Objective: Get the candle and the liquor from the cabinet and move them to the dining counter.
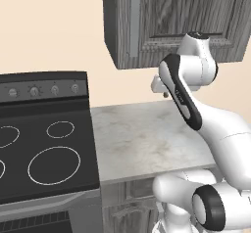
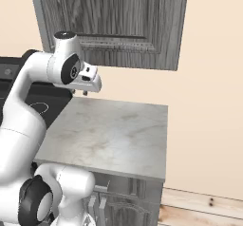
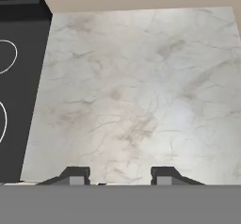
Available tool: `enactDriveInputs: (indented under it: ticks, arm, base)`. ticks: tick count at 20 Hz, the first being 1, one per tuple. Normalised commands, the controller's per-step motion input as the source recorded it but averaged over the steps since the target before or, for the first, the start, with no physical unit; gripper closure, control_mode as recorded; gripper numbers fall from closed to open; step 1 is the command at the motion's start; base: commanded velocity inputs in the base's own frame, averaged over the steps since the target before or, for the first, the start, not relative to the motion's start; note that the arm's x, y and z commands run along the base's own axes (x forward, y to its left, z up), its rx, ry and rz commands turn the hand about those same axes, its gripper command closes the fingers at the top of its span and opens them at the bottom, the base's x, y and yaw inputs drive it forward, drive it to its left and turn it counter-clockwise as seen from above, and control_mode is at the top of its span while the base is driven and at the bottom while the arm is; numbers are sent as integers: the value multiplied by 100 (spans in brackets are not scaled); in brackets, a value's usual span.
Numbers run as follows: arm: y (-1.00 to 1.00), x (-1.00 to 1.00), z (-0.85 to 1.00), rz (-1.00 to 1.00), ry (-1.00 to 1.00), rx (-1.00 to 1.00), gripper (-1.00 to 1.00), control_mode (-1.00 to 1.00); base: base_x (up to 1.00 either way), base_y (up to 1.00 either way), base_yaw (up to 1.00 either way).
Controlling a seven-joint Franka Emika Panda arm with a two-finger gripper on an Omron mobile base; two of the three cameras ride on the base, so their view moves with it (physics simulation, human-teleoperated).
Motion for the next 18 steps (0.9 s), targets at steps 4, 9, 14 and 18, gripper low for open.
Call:
enactDriveInputs:
  ticks: [4,9,14,18]
  arm:
    - [0,-12,0,0,0,0,-100,-100]
    - [4,-29,0,0,-22,0,-100,-100]
    - [11,-23,9,0,-24,0,-100,-100]
    - [10,-19,20,0,-11,0,-100,-100]
  base:
    - [0,0,0]
    - [0,0,0]
    - [0,0,0]
    - [0,0,0]
